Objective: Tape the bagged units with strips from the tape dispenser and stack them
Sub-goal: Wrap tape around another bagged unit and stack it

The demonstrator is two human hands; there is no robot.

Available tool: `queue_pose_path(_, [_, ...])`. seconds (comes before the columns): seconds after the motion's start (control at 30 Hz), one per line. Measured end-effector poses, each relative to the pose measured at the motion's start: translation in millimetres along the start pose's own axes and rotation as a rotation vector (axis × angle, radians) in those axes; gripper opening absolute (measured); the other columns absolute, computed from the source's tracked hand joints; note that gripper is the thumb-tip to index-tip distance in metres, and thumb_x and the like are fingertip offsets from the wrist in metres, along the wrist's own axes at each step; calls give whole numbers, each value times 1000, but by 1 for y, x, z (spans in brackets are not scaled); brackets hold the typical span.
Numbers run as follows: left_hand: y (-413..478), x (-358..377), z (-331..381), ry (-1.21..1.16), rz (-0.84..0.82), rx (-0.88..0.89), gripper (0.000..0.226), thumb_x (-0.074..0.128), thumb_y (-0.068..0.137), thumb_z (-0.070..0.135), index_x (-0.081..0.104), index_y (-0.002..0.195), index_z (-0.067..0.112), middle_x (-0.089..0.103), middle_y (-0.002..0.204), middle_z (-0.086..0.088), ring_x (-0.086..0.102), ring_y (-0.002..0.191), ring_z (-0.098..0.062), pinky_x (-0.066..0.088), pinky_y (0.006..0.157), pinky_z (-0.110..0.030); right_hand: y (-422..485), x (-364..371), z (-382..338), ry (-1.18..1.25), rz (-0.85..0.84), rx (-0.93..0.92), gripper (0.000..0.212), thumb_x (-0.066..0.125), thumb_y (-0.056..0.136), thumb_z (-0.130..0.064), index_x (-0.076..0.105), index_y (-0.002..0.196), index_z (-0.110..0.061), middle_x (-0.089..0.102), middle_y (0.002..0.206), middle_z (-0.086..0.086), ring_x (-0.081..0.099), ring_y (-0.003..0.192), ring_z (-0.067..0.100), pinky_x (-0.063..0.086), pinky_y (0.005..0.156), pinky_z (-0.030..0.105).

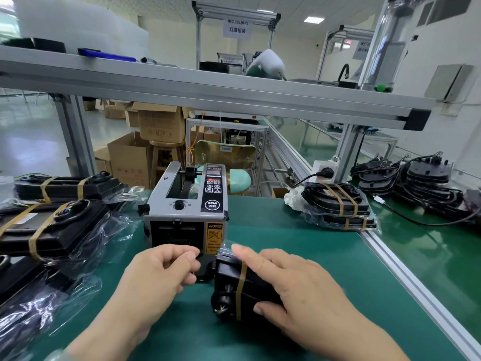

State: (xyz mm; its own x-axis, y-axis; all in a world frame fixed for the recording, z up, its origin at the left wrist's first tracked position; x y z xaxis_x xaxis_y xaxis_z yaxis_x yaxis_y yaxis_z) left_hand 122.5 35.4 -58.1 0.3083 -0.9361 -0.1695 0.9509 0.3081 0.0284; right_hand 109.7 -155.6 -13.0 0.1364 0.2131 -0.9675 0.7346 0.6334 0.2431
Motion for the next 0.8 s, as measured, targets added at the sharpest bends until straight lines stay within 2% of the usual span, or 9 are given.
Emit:
queue_pose_path(0.1, [-2,-3,-5,-8,11,-27,14,62,89,15,73,83,21,74,76,3,66,62,-7,49,62,-26,4,-1,2,8,-41,2,74,49,89,-51,-9,133,-65,35,130,-16,43,114,15,33,97,28])
queue_pose_path(0.33, [-5,-3,1,9,6,-16,13,61,90,16,72,84,21,74,75,5,65,57,-6,48,57,-22,10,-3,0,-7,-32,-7,78,55,77,-46,4,135,-49,46,111,-13,50,103,16,39,84,28])
queue_pose_path(0.43, [-1,-11,-13,-133,78,-147,14,60,91,15,71,83,16,71,64,1,60,52,-10,45,52,-24,11,-1,1,-7,-23,3,77,54,74,-44,5,133,-50,45,105,-12,48,100,15,38,82,28])
queue_pose_path(0.57, [4,-10,-30,-341,102,-369,10,63,89,17,68,82,12,66,55,3,54,39,-3,41,37,-14,10,1,1,-13,-10,6,76,52,74,-44,4,133,-50,44,102,-12,46,97,16,37,81,28])
queue_pose_path(0.8, [13,-6,-33,-494,149,-453,14,59,93,20,64,83,13,66,51,5,55,35,0,40,33,-13,9,2,0,-9,-6,-1,77,52,74,-45,2,132,-50,43,105,-12,45,99,14,38,84,27])
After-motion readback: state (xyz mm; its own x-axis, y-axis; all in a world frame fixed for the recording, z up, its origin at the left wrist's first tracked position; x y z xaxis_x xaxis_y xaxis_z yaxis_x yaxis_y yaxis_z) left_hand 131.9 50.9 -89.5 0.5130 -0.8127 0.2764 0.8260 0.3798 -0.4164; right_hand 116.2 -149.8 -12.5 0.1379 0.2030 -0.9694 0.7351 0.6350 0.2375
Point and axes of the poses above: each hand's wrist, its own y-axis towards the middle knuckle, its own x-axis out of the palm, z = x × y, the point moved 10 cm from there along y, towards the middle knuckle
